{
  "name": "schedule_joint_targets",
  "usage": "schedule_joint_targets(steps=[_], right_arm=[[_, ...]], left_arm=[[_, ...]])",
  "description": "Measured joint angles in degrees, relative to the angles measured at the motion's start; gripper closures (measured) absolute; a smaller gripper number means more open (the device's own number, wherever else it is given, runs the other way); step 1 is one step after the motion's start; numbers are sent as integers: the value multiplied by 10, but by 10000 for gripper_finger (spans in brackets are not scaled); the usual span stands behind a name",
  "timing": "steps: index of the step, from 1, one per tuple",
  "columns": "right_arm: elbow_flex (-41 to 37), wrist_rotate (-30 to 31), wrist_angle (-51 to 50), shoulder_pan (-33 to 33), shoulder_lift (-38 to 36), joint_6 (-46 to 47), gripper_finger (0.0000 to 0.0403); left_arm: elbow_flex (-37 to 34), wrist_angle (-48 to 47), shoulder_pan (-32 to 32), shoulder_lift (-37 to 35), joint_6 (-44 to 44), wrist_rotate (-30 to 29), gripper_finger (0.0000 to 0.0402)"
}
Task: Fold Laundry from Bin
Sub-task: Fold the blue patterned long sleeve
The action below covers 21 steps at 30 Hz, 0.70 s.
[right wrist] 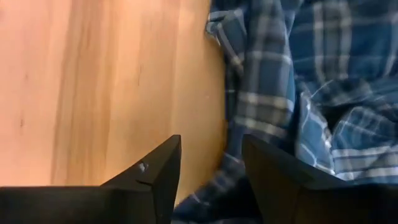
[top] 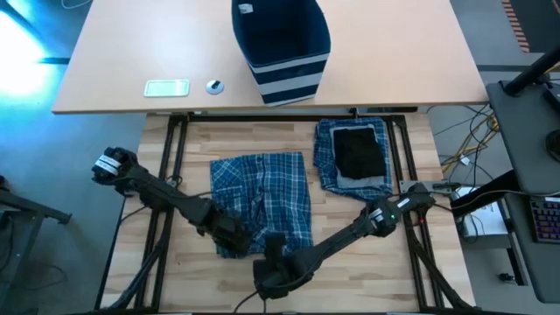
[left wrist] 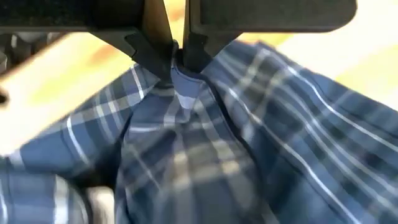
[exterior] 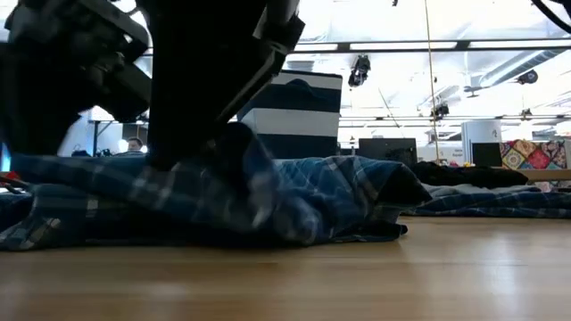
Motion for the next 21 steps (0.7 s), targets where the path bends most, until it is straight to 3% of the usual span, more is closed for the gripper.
schedule_joint_targets(steps=[4,8,13,17,21], right_arm=[[0,-39,-3,3,-1,22,231],[0,-51,10,12,1,37,233],[-3,70,61,20,18,16,232],[-7,167,56,20,36,52,223],[-11,198,63,17,41,69,216]], left_arm=[[0,7,14,0,41,84,389],[6,34,11,0,27,94,388],[15,67,11,-1,-12,43,388],[21,63,11,-9,-30,18,388],[23,63,11,-12,-34,18,388]])
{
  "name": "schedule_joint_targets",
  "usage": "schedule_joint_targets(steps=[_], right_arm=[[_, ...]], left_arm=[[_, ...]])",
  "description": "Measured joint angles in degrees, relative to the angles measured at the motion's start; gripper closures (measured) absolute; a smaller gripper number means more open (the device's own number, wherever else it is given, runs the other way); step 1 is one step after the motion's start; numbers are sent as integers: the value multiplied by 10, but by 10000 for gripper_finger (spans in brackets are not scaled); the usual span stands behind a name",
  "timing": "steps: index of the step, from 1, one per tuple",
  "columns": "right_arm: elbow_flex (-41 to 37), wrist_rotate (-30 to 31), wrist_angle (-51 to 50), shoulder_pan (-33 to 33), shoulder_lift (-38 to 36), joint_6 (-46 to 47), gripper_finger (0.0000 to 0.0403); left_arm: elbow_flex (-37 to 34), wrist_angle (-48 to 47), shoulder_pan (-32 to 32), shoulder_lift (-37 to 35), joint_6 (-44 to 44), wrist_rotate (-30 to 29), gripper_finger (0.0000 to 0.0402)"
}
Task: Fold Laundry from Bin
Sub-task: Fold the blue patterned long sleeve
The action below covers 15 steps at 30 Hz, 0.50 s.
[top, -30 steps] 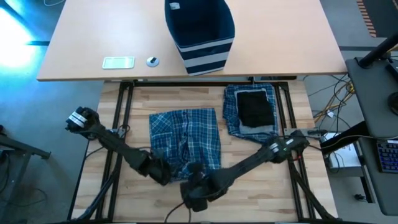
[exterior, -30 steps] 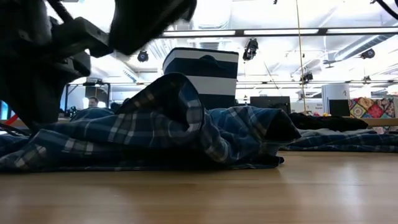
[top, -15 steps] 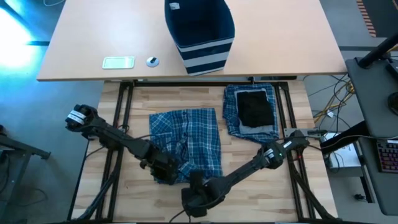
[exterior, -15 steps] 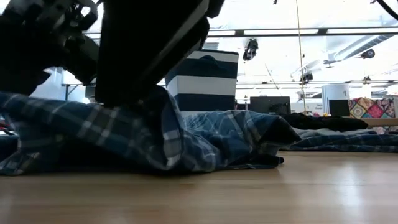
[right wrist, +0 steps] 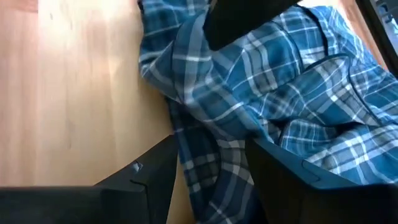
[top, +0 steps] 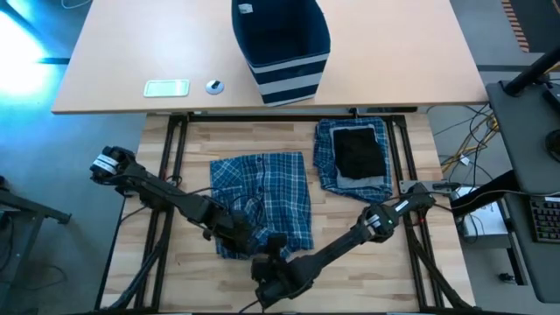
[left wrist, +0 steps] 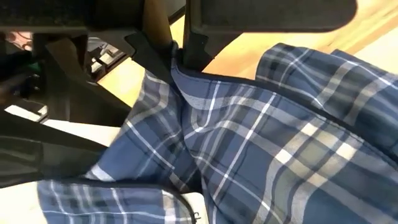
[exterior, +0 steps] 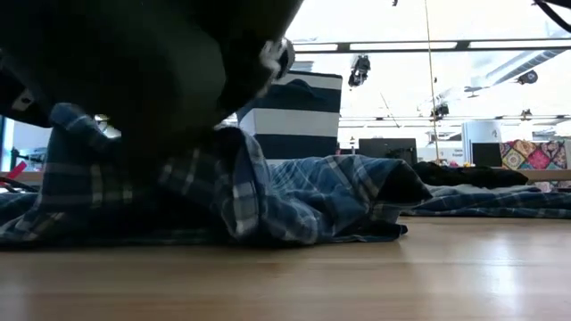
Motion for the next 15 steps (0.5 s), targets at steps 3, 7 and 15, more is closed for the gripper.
schedule_joint_targets(steps=[3,7,15], right_arm=[[-5,8,8,-4,13,1,216],[-7,51,6,-9,26,37,218],[-6,-20,-19,-33,2,123,370]], left_arm=[[0,3,0,-1,-11,0,388],[0,9,0,-6,-15,-2,388],[0,6,-2,-11,-5,-17,388]])
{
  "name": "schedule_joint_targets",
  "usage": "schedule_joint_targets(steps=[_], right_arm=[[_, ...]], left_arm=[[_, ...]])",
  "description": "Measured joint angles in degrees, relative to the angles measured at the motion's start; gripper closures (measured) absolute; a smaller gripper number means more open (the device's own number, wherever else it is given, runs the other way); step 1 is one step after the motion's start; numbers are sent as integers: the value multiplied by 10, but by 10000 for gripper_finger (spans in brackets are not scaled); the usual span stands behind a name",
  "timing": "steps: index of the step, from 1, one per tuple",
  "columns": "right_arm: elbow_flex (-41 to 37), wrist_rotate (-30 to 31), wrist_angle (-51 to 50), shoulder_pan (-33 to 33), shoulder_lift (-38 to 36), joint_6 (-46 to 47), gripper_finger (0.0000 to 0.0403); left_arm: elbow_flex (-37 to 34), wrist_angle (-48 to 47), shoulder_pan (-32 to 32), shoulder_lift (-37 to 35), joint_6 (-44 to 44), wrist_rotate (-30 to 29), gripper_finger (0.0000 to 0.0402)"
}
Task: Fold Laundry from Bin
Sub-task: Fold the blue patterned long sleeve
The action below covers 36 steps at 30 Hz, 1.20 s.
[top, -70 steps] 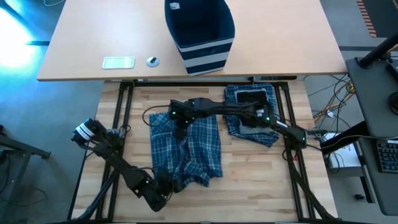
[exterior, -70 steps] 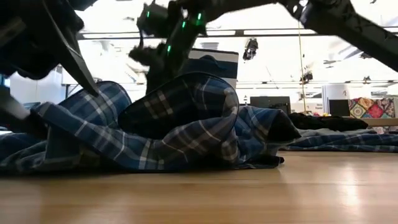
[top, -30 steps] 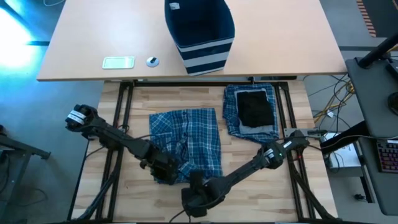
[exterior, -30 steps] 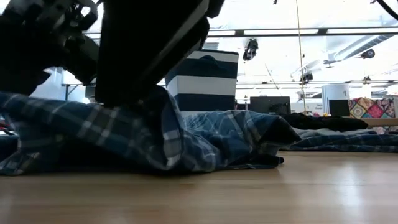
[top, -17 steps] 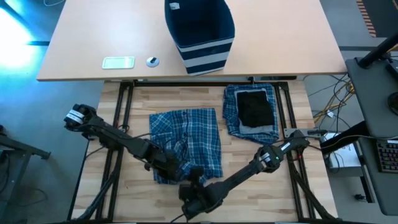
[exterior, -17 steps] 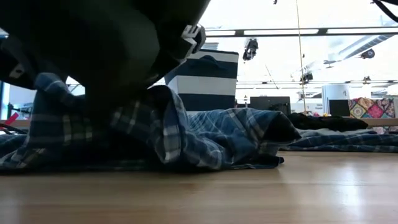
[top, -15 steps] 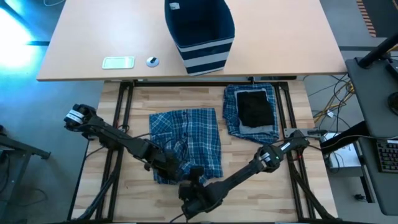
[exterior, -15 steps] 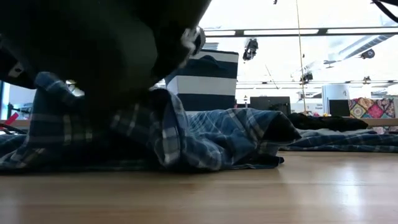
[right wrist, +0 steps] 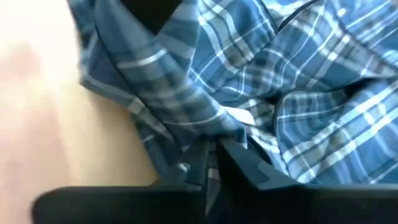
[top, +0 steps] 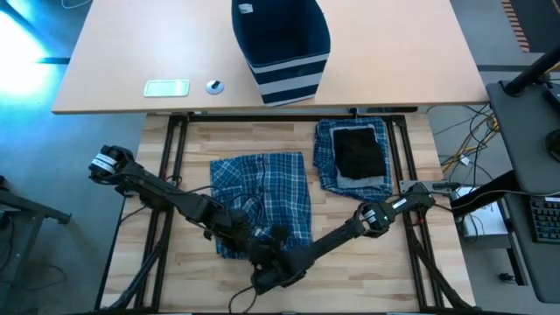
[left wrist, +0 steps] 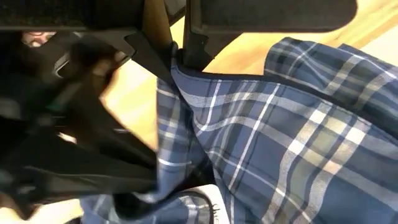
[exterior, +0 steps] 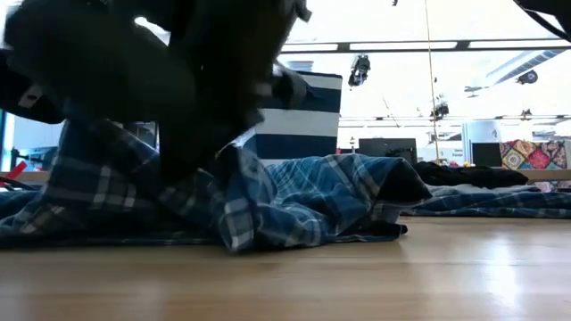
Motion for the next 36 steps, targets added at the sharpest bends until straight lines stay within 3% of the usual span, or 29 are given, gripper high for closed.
schedule_joint_targets(steps=[3,7,9,16,23,25,29,32,36], right_arm=[[18,-102,-36,-11,-18,8,389],[24,-323,-56,-25,-44,-24,394],[25,-388,-56,-27,-53,-35,394],[19,-336,-106,30,-55,-166,362],[-11,-154,-113,72,-54,-313,267],[-32,-135,-94,70,-54,-339,249],[-74,-139,-79,52,-53,-363,237],[-87,-90,-76,35,-52,-365,237],[-67,-64,-66,-6,-69,-279,236]], left_arm=[[0,-9,0,-1,20,-5,388],[0,-23,0,0,55,-17,388],[0,-20,0,-1,67,-32,388],[1,-93,27,-7,134,-79,367],[-5,-144,43,-2,181,-128,298],[-5,-143,43,6,191,-135,273],[-5,-143,43,25,192,-134,227],[-4,-144,39,28,189,-120,198],[21,-168,31,13,180,-117,169]])
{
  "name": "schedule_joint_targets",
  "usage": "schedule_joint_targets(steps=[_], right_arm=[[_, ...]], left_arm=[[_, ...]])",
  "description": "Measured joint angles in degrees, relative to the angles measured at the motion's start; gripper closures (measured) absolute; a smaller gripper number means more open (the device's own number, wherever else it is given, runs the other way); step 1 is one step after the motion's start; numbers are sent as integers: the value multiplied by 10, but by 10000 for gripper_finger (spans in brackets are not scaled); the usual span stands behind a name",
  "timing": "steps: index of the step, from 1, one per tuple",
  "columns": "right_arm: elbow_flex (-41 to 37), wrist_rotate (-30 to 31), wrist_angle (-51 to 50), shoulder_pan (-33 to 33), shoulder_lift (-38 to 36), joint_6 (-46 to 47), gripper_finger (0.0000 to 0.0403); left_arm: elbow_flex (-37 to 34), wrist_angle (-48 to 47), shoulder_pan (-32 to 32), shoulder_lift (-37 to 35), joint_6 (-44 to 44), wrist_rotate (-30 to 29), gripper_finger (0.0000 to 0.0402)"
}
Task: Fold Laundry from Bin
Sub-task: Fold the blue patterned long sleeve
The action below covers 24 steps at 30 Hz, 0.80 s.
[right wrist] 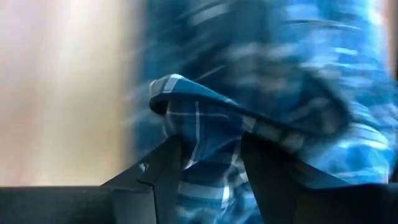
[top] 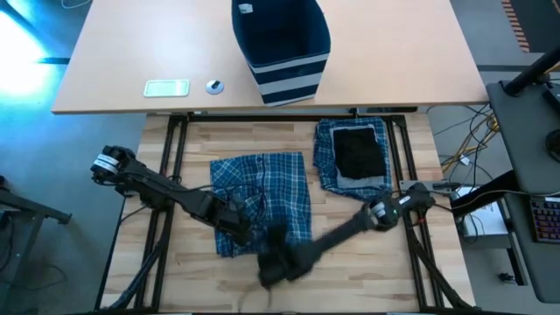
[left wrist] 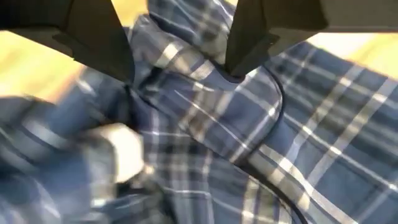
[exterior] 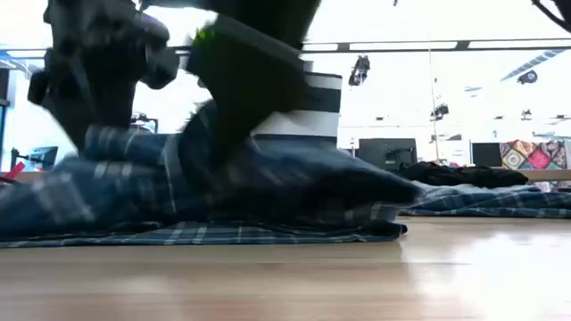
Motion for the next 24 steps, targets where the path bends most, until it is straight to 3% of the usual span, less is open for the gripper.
schedule_joint_targets(steps=[6,9,13,19,24], right_arm=[[4,14,37,-83,-77,77,251],[1,11,16,-121,-120,77,262],[1,2,-39,-155,-162,49,273],[-2,-160,-67,-126,-189,-76,283],[-16,-220,-2,-54,-174,-142,281]], left_arm=[[67,-129,-41,-17,-16,-30,149],[91,-196,-85,-19,-42,-52,148],[99,-216,-145,-20,-89,-67,148],[89,-215,-233,-20,-180,-99,147],[87,-204,-305,-20,-229,-161,147]])
